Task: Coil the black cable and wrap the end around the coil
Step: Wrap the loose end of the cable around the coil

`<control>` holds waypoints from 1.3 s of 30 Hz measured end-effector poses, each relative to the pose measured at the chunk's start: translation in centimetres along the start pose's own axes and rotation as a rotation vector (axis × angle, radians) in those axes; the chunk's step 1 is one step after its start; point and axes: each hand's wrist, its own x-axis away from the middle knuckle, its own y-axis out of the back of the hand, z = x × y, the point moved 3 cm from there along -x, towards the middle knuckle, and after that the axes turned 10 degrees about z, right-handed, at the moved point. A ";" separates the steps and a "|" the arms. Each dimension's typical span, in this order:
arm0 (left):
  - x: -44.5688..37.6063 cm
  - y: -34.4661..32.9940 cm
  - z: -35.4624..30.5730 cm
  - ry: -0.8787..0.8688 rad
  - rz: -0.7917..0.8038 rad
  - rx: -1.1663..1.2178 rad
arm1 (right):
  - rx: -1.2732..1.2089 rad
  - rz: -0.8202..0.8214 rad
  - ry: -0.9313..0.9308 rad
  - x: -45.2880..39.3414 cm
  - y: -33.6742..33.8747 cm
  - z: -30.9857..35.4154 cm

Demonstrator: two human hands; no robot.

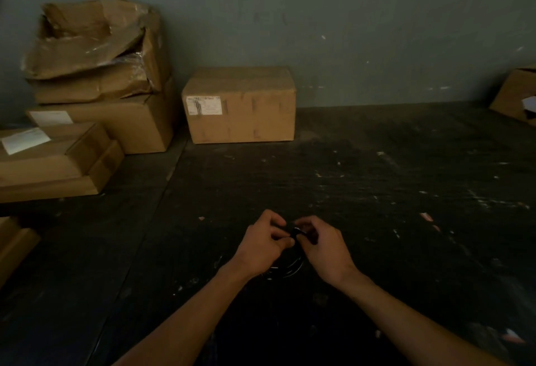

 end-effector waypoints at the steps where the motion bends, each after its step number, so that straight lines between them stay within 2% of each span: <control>1: -0.1 0.0 0.1 -0.006 -0.018 0.007 | -0.004 -0.007 -0.014 -0.2 0.1 0.0; 8: -0.5 0.1 1.2 -0.010 -0.114 0.018 | -0.269 -0.067 -0.156 -1.5 0.4 -1.3; 13: -1.2 1.1 4.0 0.147 -0.062 0.142 | -0.601 -0.111 -0.341 -3.3 0.5 -3.1; 17: -2.1 1.6 5.9 0.249 -0.071 0.291 | -0.666 -0.135 -0.412 -4.4 -0.5 -5.0; 20: -3.0 1.9 6.8 0.285 -0.090 0.306 | -0.567 -0.105 -0.433 -5.1 -1.4 -6.2; 25: -4.5 1.9 8.0 0.326 -0.029 0.172 | -0.218 0.022 -0.398 -6.0 -2.7 -8.0; 28: -5.3 1.9 8.6 0.341 -0.064 0.087 | -0.019 0.080 -0.345 -6.5 -3.0 -8.5; 34: -6.3 1.6 8.2 0.312 -0.108 0.032 | 0.042 0.274 -0.372 -7.1 -3.7 -9.3; 39: -6.3 1.1 8.1 0.292 -0.072 -0.087 | 0.102 0.291 -0.373 -6.9 -4.0 -9.3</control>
